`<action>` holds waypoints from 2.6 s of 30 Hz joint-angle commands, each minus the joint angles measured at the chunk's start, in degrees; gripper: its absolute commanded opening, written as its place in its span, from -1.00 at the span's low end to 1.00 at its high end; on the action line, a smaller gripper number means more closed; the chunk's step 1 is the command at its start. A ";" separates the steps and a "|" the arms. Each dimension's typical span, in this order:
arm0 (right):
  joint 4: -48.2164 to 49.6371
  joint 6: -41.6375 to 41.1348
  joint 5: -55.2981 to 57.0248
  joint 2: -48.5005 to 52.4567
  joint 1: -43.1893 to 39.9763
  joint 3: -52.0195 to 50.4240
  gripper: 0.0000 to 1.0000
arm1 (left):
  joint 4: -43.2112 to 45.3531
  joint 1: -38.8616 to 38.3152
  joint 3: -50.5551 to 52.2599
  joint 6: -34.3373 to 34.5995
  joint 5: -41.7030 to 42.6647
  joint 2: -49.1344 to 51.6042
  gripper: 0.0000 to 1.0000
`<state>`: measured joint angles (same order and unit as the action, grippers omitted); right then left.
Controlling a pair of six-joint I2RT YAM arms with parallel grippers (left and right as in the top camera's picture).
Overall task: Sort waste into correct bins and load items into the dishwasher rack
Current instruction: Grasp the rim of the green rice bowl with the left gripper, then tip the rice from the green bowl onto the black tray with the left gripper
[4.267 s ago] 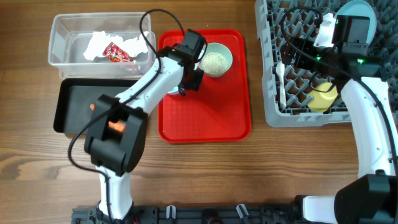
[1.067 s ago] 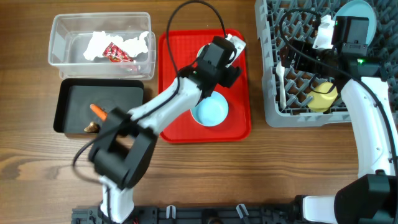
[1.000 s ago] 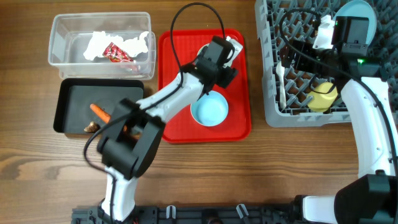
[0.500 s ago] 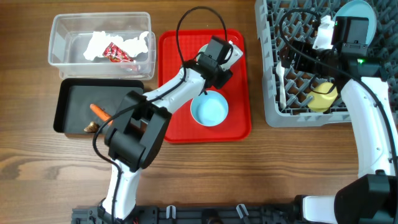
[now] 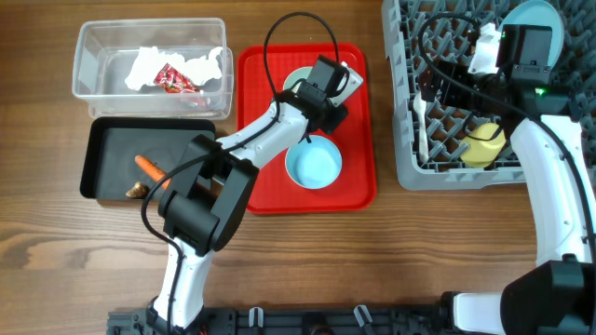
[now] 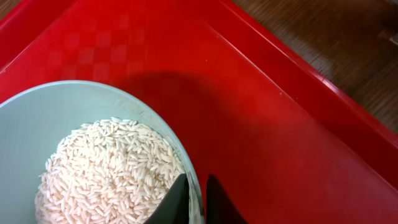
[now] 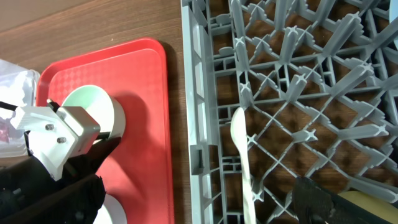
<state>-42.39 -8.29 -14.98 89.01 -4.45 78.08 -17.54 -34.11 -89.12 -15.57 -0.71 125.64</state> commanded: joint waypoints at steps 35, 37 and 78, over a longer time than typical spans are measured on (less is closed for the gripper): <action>-0.11 0.83 0.09 0.02 0.09 0.17 1.00 | -51.52 37.53 1.92 29.62 17.40 -37.79 -0.92; -0.15 0.81 0.09 0.02 0.09 0.17 0.99 | -50.16 40.72 4.96 26.75 21.59 -37.79 -0.92; -0.42 0.76 -0.11 0.02 0.09 0.17 1.00 | -17.81 69.75 31.98 28.72 79.82 -33.33 -0.91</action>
<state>-42.85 -7.84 -14.98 89.01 -4.45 78.08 -35.92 33.91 -57.45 10.17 74.39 91.94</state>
